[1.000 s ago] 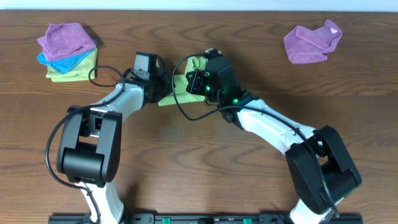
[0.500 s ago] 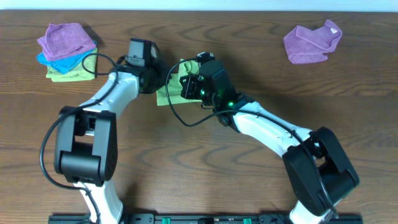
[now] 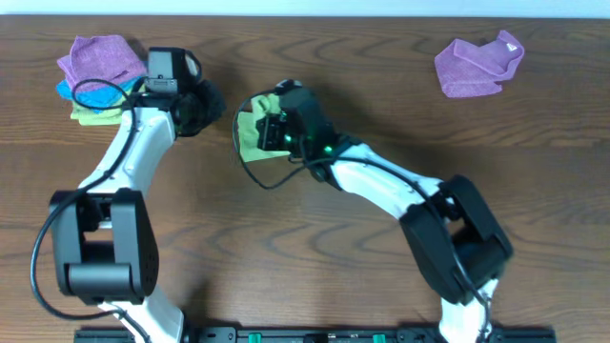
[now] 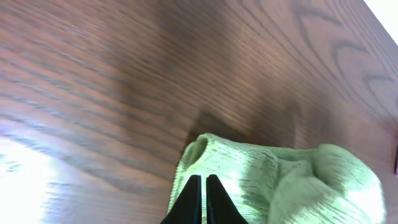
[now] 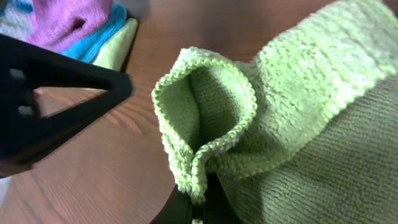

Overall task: Fold the cloth
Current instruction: 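Release the folded green cloth and withdraw both grippers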

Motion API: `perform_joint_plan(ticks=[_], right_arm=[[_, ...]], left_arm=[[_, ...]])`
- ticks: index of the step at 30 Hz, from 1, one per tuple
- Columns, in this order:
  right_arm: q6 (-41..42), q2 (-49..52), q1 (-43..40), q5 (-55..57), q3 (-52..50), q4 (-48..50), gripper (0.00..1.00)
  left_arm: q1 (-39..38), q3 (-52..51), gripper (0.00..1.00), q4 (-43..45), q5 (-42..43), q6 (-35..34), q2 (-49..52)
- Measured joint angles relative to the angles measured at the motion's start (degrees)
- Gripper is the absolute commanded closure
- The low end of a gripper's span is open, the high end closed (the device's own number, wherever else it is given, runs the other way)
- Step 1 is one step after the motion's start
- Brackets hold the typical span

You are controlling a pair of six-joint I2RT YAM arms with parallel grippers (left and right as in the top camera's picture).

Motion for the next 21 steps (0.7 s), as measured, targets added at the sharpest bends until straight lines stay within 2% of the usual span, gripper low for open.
perform_joint_plan(ticks=[11, 12, 14, 16, 18, 19, 20, 21], right_arm=[[-1.36, 4.15, 1.86, -0.37, 3.28, -4.04, 0.99], [-1.36, 4.35, 1.97, -0.35, 3.28, -4.24, 0.95], [-1.2, 4.68, 2.1, -0.35, 3.28, -4.57, 0.76], [-1.55, 4.92, 2.23, -0.39, 3.28, -4.61, 0.64], [-1.7, 4.92, 2.23, -0.46, 3.28, -4.5, 0.43], [-1.68, 4.92, 2.23, -0.5, 3.28, -4.28, 0.37], [-1.86, 4.92, 2.23, -0.72, 3.32, -4.24, 0.23], [-2.03, 4.92, 2.23, -1.33, 3.32, -4.22, 0.02]], left_arm=[[5.9, 0.0, 0.94, -1.86, -1.03, 0.85, -1.33], [6.14, 0.0, 0.95, -1.86, -1.16, 0.92, -1.68], [6.4, 0.0, 0.94, -1.79, -1.25, 0.96, -2.32], [6.56, 0.0, 0.94, -1.77, -1.25, 0.96, -2.71], [6.58, 0.0, 0.94, -1.77, -1.25, 0.96, -2.84], [6.6, 0.0, 0.94, -1.79, -1.25, 0.96, -2.84], [6.6, 0.0, 0.94, -1.77, -1.25, 0.96, -2.84], [6.6, 0.0, 0.94, -1.77, -1.25, 0.96, -2.84]])
